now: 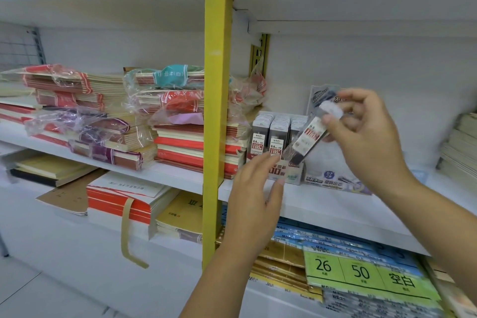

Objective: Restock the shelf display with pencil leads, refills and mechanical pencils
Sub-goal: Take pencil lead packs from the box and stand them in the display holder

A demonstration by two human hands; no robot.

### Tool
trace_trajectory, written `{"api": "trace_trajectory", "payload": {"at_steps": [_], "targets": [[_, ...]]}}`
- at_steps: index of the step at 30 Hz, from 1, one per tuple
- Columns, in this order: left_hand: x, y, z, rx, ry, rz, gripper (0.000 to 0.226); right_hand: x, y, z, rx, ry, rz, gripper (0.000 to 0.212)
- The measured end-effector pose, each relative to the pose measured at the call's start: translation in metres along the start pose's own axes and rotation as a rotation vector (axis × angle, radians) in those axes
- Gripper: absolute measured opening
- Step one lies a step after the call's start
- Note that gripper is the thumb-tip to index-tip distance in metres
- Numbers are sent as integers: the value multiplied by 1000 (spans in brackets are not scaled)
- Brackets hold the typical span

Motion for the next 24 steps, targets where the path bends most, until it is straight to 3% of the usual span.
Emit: {"api": "trace_trajectory", "payload": {"at_steps": [6,14,18,21,24], "targets": [[4,8,-21,190,111,-33,57,18,5,-3,-275,27,163,24],[5,14,-28,261,136,-59,59,29,-2,-7,-272,16,173,22],[5,15,-28,272,137,-70,58,27,-22,-22,-377,156,64,21],[5,16,-28,270,129,-71,57,25,-39,-24,-371,167,-13,18],[5,18,-29,261,138,-69,57,25,-50,-24,-547,167,-37,12]]}}
Point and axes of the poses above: each hand's wrist, its own x-axis towards the middle knuckle, its own z-axis out of the back of the hand, y = z × x, the point moved 7 cm from there along x, towards the middle knuckle, and after that the axes turned 5 degrees about y, right-handed, at the moved point
